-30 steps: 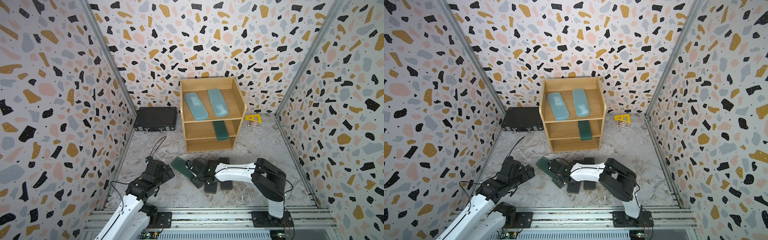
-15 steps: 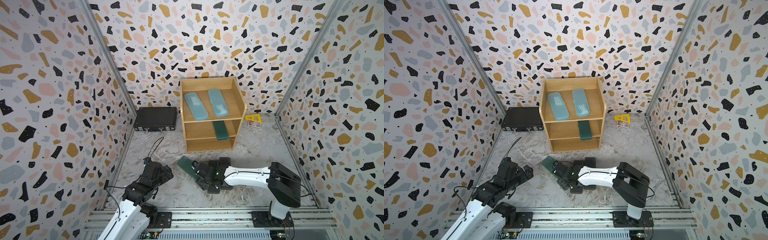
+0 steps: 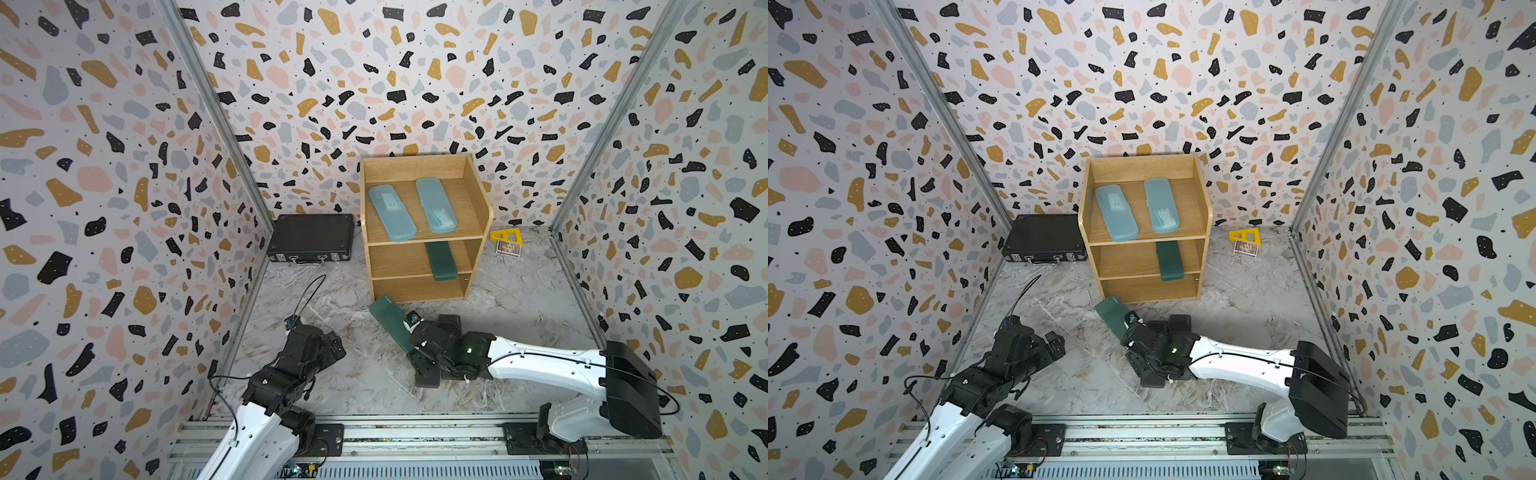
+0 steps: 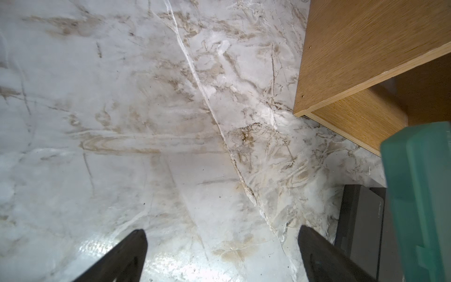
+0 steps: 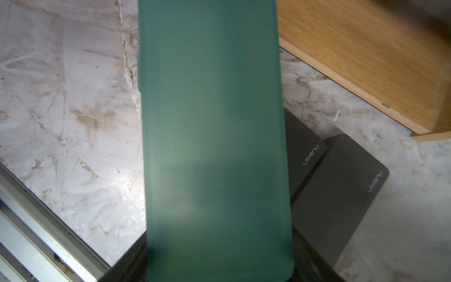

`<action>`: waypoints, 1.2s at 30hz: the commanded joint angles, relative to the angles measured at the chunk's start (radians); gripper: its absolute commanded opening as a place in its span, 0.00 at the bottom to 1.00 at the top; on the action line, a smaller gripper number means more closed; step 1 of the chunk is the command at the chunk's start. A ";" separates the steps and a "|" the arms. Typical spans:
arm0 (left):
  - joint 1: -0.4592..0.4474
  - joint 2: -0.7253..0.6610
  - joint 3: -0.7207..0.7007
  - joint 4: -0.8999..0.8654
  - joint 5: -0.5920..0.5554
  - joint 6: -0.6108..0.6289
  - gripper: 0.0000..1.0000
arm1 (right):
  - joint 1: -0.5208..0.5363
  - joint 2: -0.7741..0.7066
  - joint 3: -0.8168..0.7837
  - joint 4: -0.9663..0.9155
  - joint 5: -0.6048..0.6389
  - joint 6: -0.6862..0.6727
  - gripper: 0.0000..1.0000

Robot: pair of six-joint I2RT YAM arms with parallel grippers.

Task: Place the pencil cases on the shelf according to color
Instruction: Pick up the pencil case from the center of the board, then place the pencil case on the shelf.

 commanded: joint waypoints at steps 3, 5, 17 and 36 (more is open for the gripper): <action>0.006 0.003 0.016 0.012 -0.014 -0.004 1.00 | 0.005 -0.091 0.009 -0.094 0.087 0.055 0.30; 0.007 0.008 0.014 0.019 -0.008 -0.007 1.00 | 0.005 -0.110 0.012 -0.111 0.097 0.068 0.30; 0.006 0.008 0.010 0.035 0.015 -0.014 1.00 | 0.005 -0.109 0.100 -0.137 0.121 0.126 0.31; 0.006 0.004 0.010 0.036 0.043 -0.010 1.00 | -0.102 0.015 0.336 -0.152 0.124 0.118 0.34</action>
